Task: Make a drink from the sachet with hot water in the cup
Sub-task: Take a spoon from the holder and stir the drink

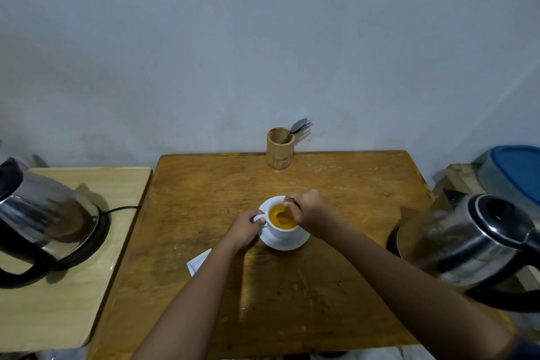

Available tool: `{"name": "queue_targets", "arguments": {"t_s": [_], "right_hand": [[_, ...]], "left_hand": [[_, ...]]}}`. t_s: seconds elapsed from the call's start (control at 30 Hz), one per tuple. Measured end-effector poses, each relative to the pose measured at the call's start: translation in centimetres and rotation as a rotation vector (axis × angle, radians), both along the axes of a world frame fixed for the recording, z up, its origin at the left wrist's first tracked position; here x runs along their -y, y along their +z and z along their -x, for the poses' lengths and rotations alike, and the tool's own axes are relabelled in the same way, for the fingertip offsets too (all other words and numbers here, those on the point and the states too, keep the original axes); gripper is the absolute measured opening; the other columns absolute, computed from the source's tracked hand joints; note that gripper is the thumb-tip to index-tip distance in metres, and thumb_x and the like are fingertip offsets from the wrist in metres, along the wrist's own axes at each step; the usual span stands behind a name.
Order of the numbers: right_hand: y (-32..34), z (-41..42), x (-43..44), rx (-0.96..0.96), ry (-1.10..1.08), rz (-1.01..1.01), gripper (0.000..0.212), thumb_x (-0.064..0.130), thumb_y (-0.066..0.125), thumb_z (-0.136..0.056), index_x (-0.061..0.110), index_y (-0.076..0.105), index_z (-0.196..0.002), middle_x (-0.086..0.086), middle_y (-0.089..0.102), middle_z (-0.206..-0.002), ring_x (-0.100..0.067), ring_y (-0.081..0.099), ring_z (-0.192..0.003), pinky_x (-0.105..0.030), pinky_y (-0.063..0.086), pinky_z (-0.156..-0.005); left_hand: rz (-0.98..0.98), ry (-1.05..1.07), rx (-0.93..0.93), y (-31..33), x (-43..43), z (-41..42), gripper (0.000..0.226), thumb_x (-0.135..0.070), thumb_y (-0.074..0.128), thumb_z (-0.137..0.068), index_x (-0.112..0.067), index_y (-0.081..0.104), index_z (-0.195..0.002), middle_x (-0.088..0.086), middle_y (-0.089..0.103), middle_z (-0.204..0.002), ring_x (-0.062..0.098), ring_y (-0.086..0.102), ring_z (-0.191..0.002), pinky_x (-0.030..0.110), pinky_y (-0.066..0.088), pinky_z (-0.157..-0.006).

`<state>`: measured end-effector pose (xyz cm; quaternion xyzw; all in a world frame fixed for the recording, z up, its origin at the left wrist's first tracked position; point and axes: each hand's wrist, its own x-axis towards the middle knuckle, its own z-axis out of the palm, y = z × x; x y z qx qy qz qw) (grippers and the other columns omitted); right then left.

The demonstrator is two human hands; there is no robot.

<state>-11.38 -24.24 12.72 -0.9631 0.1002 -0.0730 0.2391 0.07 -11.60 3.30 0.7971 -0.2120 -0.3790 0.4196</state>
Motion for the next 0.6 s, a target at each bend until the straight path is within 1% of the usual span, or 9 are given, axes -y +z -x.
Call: {"name": "queue_targets", "arguments": {"t_s": [0.03, 0.1, 0.2, 0.27, 0.33, 0.4, 0.5, 0.53, 0.6], "right_hand": [[0.3, -0.1, 0.4, -0.024, -0.03, -0.018, 0.022, 0.014, 0.049, -0.092, 0.001, 0.067, -0.096, -0.016, 0.07, -0.084, -0.025, 0.063, -0.07, -0.035, 0.051, -0.063], [1.2, -0.3, 1.1, -0.089, -0.085, -0.054, 0.024, 0.018, 0.047, -0.094, 0.005, 0.065, -0.101, -0.015, 0.07, -0.094, -0.024, 0.061, -0.08, -0.033, 0.047, -0.068], [3.5, -0.2, 1.3, -0.03, -0.072, -0.022, 0.023, 0.02, 0.05, -0.093, 0.007, 0.066, -0.103, -0.014, 0.07, -0.098, -0.024, 0.063, -0.086, -0.033, 0.049, -0.071], [4.9, -0.1, 1.6, -0.005, -0.068, -0.001, 0.022, 0.02, 0.051, -0.093, 0.008, 0.067, -0.103, -0.014, 0.071, -0.097, -0.023, 0.063, -0.084, -0.03, 0.048, -0.065], [6.3, 0.2, 1.7, 0.053, -0.067, 0.013, 0.022, 0.019, 0.052, -0.092, 0.008, 0.067, -0.103, -0.013, 0.071, -0.095, -0.021, 0.062, -0.082, -0.021, 0.039, -0.058], [6.9, 0.5, 1.7, 0.11, -0.054, 0.013, 0.021, 0.019, 0.052, -0.092, 0.009, 0.067, -0.103, -0.011, 0.071, -0.094, -0.019, 0.06, -0.079, -0.016, 0.036, -0.057], [6.1, 1.1, 1.1, 0.007, -0.012, 0.025, 0.022, 0.019, 0.052, -0.092, 0.009, 0.067, -0.104, -0.011, 0.071, -0.097, -0.02, 0.062, -0.082, -0.02, 0.038, -0.059], [5.4, 1.3, 1.0, -0.019, -0.023, 0.007, 0.022, 0.019, 0.052, -0.092, 0.008, 0.067, -0.104, -0.012, 0.071, -0.097, -0.02, 0.062, -0.084, -0.021, 0.039, -0.06], [4.3, 1.6, 1.1, -0.01, -0.111, -0.064, 0.021, 0.019, 0.053, -0.092, 0.008, 0.068, -0.101, -0.012, 0.072, -0.095, -0.02, 0.064, -0.083, -0.025, 0.047, -0.066]], "left_hand": [[-0.004, -0.002, 0.005, 0.1, 0.1, 0.0, 0.023, -0.017, 0.047, -0.092, -0.013, 0.063, -0.108, 0.009, 0.064, -0.108, 0.023, 0.056, -0.101, 0.033, 0.043, -0.085], [-0.012, -0.007, 0.016, 0.4, 0.2, 0.2, 0.022, -0.016, 0.046, -0.093, -0.011, 0.064, -0.105, 0.009, 0.063, -0.102, 0.022, 0.055, -0.095, 0.031, 0.042, -0.081], [-0.019, -0.014, 0.043, 0.6, 0.3, 0.3, 0.02, -0.013, 0.045, -0.093, -0.011, 0.065, -0.099, 0.01, 0.063, -0.099, 0.022, 0.054, -0.091, 0.029, 0.041, -0.076], [-0.037, -0.008, 0.059, 0.6, 0.4, 0.5, 0.024, -0.014, 0.045, -0.093, -0.008, 0.065, -0.105, 0.011, 0.064, -0.102, 0.021, 0.055, -0.092, 0.029, 0.04, -0.076], [-0.043, 0.004, 0.072, 0.7, 0.3, 0.6, 0.025, -0.015, 0.046, -0.093, -0.008, 0.065, -0.108, 0.01, 0.065, -0.103, 0.02, 0.055, -0.092, 0.029, 0.04, -0.076], [-0.041, 0.034, 0.081, 0.7, 0.3, 0.7, 0.026, -0.016, 0.048, -0.092, -0.009, 0.064, -0.111, 0.01, 0.065, -0.107, 0.021, 0.056, -0.095, 0.03, 0.041, -0.079], [-0.022, 0.091, 0.09, 0.7, 0.2, 1.0, 0.026, -0.016, 0.051, -0.091, -0.009, 0.064, -0.112, 0.009, 0.066, -0.108, 0.022, 0.057, -0.097, 0.03, 0.043, -0.081], [-0.018, 0.111, 0.1, 0.7, 0.1, 1.2, 0.025, -0.016, 0.052, -0.09, -0.009, 0.065, -0.11, 0.009, 0.067, -0.108, 0.022, 0.058, -0.097, 0.031, 0.043, -0.081], [0.002, 0.151, 0.116, 0.6, 0.1, 1.4, 0.023, -0.016, 0.055, -0.089, -0.007, 0.067, -0.107, 0.011, 0.068, -0.109, 0.023, 0.059, -0.096, 0.032, 0.045, -0.082]]}}
